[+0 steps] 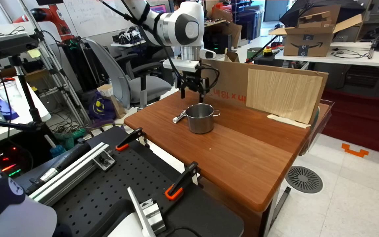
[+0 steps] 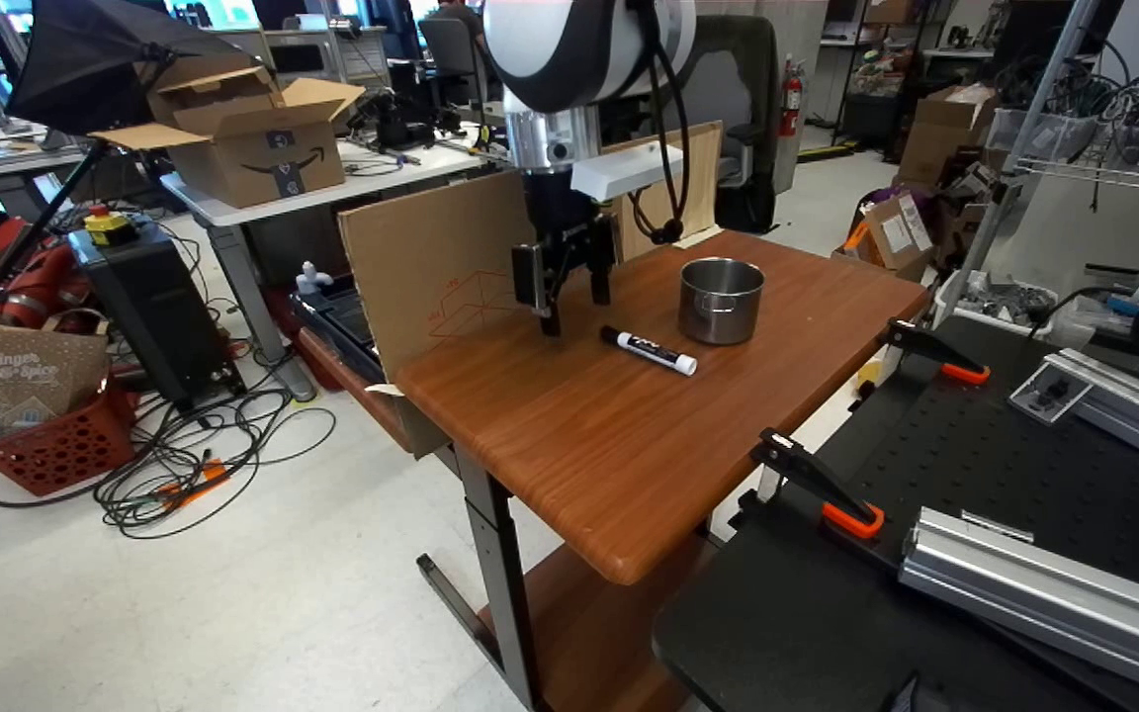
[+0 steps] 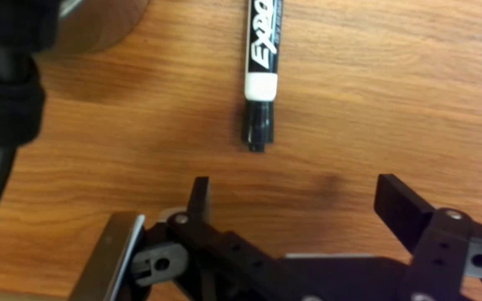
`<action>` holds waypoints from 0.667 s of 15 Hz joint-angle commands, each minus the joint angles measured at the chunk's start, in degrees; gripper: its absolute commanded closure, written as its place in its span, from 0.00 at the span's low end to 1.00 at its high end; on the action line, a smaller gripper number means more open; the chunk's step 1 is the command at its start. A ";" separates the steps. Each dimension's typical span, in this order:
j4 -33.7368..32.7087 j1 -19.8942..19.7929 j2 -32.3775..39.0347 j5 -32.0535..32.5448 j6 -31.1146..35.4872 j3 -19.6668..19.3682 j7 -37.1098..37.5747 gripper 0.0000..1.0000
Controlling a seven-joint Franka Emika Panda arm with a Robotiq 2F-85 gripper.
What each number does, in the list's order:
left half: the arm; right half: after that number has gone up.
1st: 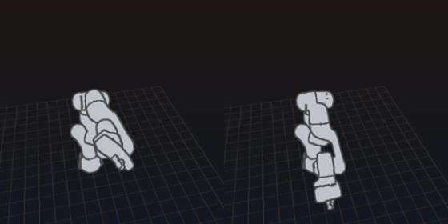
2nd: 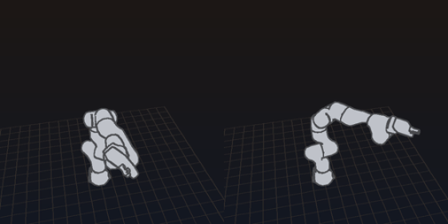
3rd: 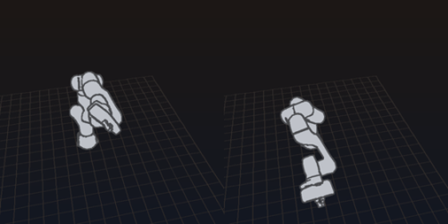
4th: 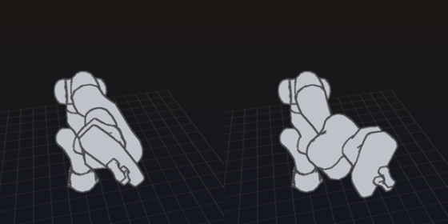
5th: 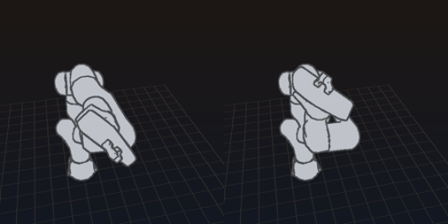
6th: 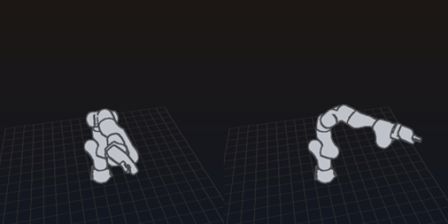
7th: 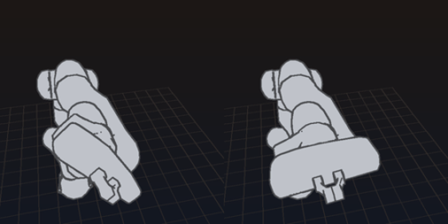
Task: Put the marker on the desk
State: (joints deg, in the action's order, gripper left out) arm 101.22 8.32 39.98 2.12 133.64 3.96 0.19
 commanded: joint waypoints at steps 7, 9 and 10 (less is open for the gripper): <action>-0.55 1.99 -4.28 4.88 -0.18 -0.16 0.49 0.00; -0.26 2.02 -4.27 5.25 -0.18 -0.31 0.50 0.00; -0.25 2.02 -4.27 5.28 -0.18 -0.32 0.50 0.00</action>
State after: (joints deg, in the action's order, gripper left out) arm 101.09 10.46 35.66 7.28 133.59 3.48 0.59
